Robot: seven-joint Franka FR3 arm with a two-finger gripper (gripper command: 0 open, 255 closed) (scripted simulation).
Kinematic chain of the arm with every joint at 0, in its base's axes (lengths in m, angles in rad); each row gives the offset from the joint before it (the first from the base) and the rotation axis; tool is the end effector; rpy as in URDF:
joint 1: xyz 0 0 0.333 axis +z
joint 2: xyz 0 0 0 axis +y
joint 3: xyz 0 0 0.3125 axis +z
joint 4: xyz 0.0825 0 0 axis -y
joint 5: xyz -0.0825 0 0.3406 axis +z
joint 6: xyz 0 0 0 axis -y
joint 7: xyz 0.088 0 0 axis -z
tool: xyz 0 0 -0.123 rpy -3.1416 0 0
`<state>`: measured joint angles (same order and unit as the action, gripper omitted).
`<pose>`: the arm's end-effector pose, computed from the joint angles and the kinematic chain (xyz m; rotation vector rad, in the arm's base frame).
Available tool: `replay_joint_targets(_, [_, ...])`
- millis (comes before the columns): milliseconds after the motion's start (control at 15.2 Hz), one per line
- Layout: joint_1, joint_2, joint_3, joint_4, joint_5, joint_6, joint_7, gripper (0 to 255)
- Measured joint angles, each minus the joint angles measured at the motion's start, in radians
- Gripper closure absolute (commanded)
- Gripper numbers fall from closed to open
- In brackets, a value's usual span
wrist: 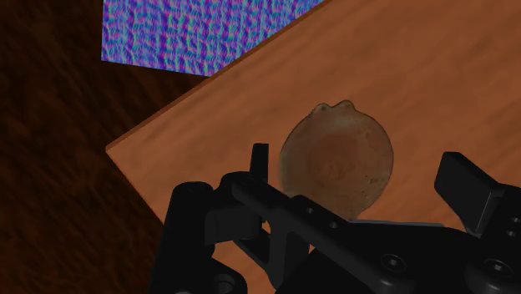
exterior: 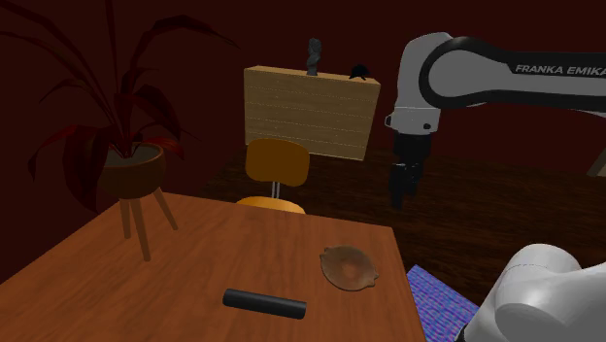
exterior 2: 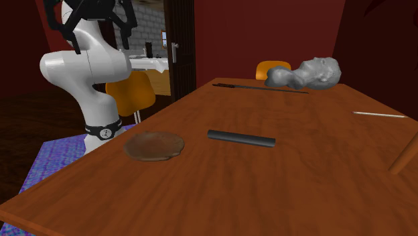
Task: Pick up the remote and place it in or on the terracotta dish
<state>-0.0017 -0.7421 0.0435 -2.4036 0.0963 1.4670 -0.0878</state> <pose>0.2583 0.0264 0.5327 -3.0496 -0.1769 0.2955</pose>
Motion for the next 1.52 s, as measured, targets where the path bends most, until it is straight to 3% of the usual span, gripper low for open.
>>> replay_joint_targets(198, [0.015,0.013,0.018,-0.016,0.014,0.036,0.0,0])
replay_joint_targets(594, [0.077,0.117,0.092,-0.055,0.064,0.217,-0.014,0])
replay_joint_targets(1056, [0.149,0.28,0.193,-0.062,0.111,0.437,-0.02,0])
replay_joint_targets(1518, [0.206,0.476,0.293,-0.023,0.111,0.644,-0.014,0])
